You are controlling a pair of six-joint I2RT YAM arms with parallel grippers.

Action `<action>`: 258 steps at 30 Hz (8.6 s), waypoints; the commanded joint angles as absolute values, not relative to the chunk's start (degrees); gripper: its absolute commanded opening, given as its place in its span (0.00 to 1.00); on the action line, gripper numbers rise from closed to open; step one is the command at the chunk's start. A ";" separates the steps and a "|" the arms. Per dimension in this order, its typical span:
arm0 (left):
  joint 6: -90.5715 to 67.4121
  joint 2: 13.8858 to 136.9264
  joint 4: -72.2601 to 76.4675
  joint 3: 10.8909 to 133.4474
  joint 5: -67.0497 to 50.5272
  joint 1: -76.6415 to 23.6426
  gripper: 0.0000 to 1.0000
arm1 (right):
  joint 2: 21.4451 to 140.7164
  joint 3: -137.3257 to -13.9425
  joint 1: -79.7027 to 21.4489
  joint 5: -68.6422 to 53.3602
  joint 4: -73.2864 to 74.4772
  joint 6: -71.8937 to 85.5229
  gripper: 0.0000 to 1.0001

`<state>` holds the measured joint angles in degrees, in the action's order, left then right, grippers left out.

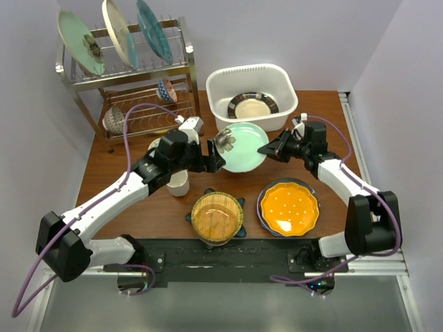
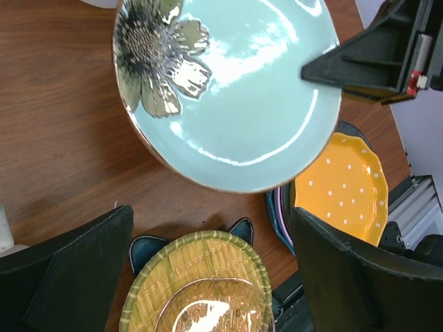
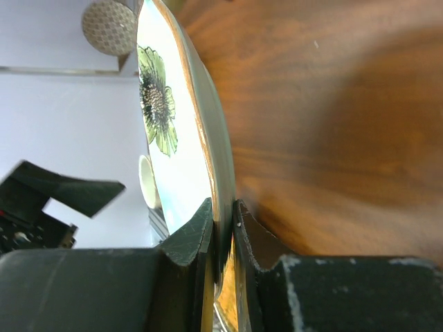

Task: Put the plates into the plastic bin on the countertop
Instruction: Place the plate in the plastic bin, then pick up the plate from the corner of the board.

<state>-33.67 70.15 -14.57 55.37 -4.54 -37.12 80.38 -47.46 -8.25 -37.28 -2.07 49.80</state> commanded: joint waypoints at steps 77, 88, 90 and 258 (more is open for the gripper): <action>-31.29 64.60 -16.61 53.70 -4.13 -36.56 1.00 | 132.45 -128.48 -4.83 -30.50 17.22 50.54 0.00; -30.94 65.04 -16.96 53.96 -3.78 -36.65 1.00 | 135.61 -130.17 -4.66 -28.03 20.22 48.08 0.00; -30.94 64.95 -16.96 53.88 -3.61 -36.65 1.00 | 136.14 -130.60 -4.40 -28.12 20.39 48.34 0.00; -43.59 87.54 8.78 52.56 -16.25 -50.45 0.97 | 56.78 -49.75 -8.26 -4.13 30.67 27.34 0.80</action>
<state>-42.48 86.96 3.55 49.39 -16.01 -50.06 58.72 -50.02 -8.05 -5.23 30.39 27.20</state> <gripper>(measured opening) 0.980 0.804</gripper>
